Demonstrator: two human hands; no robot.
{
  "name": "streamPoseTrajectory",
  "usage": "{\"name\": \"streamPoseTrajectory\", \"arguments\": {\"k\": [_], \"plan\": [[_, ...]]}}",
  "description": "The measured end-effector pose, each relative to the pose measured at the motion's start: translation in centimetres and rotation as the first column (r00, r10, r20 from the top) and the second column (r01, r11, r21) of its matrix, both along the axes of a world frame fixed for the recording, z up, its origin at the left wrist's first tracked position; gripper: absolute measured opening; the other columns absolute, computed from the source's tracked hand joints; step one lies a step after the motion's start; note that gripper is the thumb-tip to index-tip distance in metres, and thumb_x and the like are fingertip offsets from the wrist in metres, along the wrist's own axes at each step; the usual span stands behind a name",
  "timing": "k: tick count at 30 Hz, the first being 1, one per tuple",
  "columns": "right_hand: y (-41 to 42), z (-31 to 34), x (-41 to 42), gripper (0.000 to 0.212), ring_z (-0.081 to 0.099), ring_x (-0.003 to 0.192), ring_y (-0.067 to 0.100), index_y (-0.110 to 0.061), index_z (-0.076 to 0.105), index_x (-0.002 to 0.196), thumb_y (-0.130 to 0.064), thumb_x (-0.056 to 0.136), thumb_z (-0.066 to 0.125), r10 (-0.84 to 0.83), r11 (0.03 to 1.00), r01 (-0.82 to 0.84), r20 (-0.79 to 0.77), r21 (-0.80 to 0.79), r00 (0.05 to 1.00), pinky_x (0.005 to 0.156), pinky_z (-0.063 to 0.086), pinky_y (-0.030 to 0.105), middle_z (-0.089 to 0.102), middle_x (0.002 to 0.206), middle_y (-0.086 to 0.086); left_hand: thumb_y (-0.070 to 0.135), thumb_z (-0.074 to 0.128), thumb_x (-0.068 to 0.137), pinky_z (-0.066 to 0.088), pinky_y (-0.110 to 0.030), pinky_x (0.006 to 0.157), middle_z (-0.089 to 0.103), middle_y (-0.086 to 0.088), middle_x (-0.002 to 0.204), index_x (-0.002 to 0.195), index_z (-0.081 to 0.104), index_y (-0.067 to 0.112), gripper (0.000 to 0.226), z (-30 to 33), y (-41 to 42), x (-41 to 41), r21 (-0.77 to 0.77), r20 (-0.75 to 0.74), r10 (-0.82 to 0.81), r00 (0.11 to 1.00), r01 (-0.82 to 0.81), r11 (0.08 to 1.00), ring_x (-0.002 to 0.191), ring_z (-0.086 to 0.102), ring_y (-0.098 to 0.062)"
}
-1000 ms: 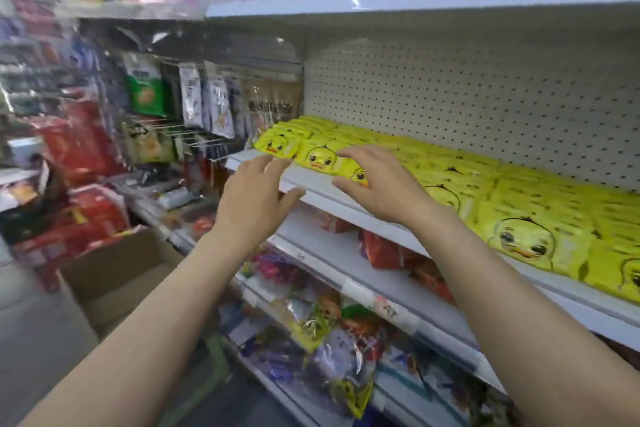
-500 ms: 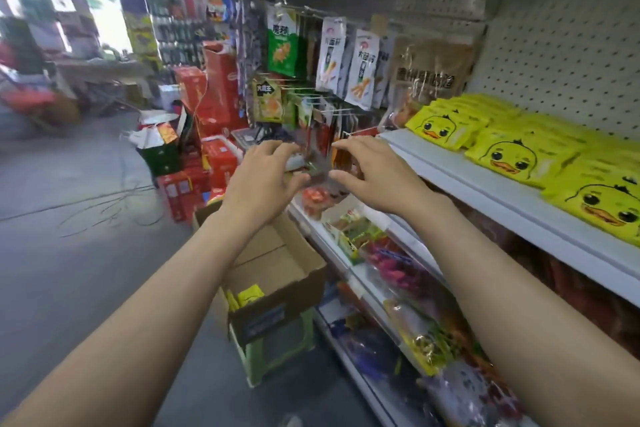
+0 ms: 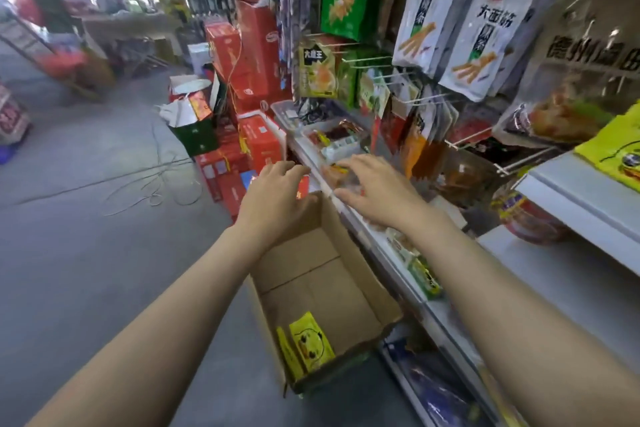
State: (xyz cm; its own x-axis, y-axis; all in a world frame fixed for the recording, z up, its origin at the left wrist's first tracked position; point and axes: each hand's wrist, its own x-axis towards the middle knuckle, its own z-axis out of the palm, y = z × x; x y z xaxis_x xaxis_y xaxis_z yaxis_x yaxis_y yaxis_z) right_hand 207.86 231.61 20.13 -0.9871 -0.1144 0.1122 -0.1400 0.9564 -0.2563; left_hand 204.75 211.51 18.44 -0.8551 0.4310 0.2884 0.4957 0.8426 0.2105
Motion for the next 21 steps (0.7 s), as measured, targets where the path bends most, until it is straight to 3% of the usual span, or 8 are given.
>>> {"name": "streamPoseTrajectory", "arguments": {"k": [8, 13, 18, 21], "plan": [[-0.8, -9.7, -7.1, 0.053, 0.034, 0.138, 0.026, -0.026, 0.044, 0.139, -0.05, 0.094, 0.055, -0.133, 0.985, 0.155, 0.245, -0.074, 0.96, 0.106, 0.038, 0.046, 0.044, 0.145, 0.001, 0.042, 0.062, 0.087, 0.044, -0.042, 0.096, 0.051, -0.007, 0.131, 0.135, 0.047, 0.023, 0.054, -8.8, -0.5, -9.3, -0.09, 0.234, -0.118, 0.965, 0.142, 0.986, 0.119, 0.047, -0.031], [-1.2, -16.4, -8.3, 0.056, 0.035, 0.138, 0.026, -0.024, 0.041, 0.145, -0.048, 0.096, 0.054, -0.258, 0.941, 0.327, 0.439, -0.087, 0.861, 0.106, 0.038, 0.041, 0.041, 0.149, 0.003, 0.038, 0.062, 0.087, 0.044, -0.045, 0.1, 0.049, -0.006, 0.137, 0.137, 0.046, 0.025, 0.053, -15.4, -0.1, -14.2, -0.125, 0.436, -0.245, 0.866, 0.327, 0.937, 0.124, 0.044, -0.03], [-2.2, -24.9, -7.8, 0.055, 0.046, 0.13, 0.031, -0.019, 0.05, 0.137, -0.048, 0.091, 0.061, -0.352, 0.864, 0.501, 0.65, -0.052, 0.674, 0.104, 0.042, 0.039, 0.05, 0.139, 0.009, 0.041, 0.06, 0.089, 0.04, -0.038, 0.098, 0.051, -0.008, 0.132, 0.137, 0.046, 0.022, 0.053, -23.0, 0.3, -15.6, -0.169, 0.684, -0.275, 0.676, 0.513, 0.842, 0.119, 0.049, -0.034], [-2.6, -29.9, -6.3, 0.051, 0.047, 0.129, 0.03, -0.015, 0.055, 0.131, -0.045, 0.09, 0.063, -0.336, 0.828, 0.56, 0.771, -0.032, 0.541, 0.103, 0.042, 0.035, 0.054, 0.136, 0.011, 0.047, 0.06, 0.086, 0.046, -0.039, 0.095, 0.054, -0.006, 0.126, 0.129, 0.052, 0.017, 0.053, -28.0, 0.3, -15.0, -0.165, 0.846, -0.227, 0.482, 0.644, 0.747, 0.117, 0.054, -0.032]]}}
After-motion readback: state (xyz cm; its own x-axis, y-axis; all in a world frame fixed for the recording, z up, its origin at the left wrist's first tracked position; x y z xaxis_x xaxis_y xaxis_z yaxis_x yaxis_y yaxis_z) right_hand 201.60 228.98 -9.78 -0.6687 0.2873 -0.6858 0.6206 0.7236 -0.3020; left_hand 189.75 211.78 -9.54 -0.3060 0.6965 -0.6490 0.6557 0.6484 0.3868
